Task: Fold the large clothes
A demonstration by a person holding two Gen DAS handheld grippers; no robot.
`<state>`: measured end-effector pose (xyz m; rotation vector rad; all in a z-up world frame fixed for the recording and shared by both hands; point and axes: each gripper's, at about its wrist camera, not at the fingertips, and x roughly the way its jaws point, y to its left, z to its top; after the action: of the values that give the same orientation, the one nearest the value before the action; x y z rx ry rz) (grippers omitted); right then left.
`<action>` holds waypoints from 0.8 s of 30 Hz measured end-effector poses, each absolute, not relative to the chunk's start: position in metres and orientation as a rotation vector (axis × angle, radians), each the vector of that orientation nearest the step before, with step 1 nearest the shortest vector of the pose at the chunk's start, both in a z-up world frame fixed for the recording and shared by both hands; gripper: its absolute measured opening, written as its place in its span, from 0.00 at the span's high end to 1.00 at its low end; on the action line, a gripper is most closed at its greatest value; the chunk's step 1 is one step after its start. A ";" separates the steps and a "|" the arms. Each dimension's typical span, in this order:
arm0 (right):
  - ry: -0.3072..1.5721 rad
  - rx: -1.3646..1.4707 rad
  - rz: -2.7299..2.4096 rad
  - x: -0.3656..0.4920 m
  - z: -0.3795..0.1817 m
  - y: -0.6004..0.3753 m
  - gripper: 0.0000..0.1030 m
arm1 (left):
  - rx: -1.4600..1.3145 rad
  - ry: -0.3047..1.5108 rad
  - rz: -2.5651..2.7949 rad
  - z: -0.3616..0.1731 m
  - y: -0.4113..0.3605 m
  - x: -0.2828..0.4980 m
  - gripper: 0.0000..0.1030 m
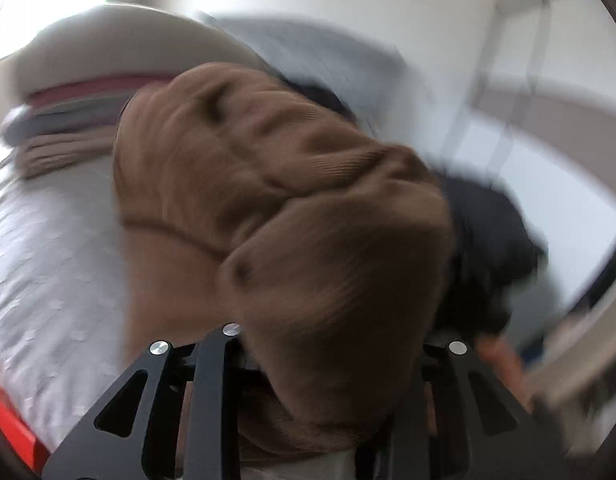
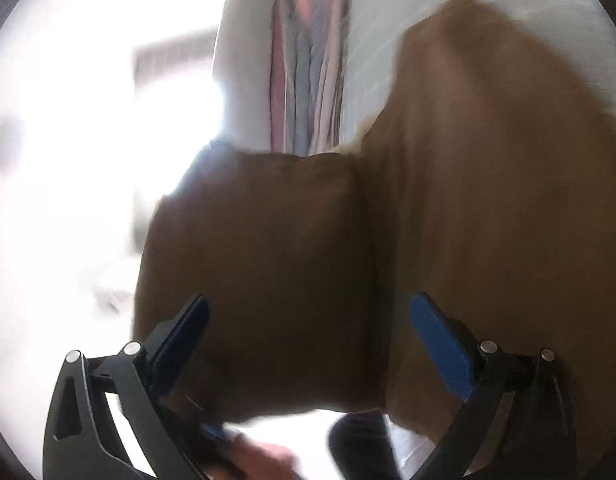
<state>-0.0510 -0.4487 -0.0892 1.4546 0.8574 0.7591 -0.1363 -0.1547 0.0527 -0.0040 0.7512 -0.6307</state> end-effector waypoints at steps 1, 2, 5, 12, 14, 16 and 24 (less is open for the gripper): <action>0.840 1.520 0.745 -0.059 -0.102 -0.466 0.05 | 0.036 0.800 -0.657 0.037 -0.172 -0.135 0.73; 0.844 1.562 0.728 -0.067 -0.112 -0.476 0.05 | 0.095 0.874 -0.684 0.013 -0.193 -0.134 0.73; 0.862 1.649 0.699 -0.086 -0.131 -0.493 0.05 | 0.139 1.004 -0.717 -0.032 -0.216 -0.133 0.70; 0.887 1.627 0.717 -0.086 -0.136 -0.505 0.05 | 0.203 0.979 -0.702 -0.022 -0.215 -0.154 0.52; 0.886 1.618 0.713 -0.094 -0.127 -0.491 0.05 | 0.245 0.963 -0.716 -0.019 -0.220 -0.170 0.43; 0.874 1.576 0.663 -0.100 -0.118 -0.496 0.05 | 0.265 0.950 -0.734 -0.016 -0.220 -0.181 0.40; 0.682 1.133 0.531 -0.125 -0.022 -0.510 0.05 | 0.001 0.980 -0.875 0.002 -0.170 -0.208 0.38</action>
<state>-0.1245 -0.5098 -0.0216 1.1331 0.6817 0.5309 -0.2085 -0.1705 0.0020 0.0012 0.9803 -0.8746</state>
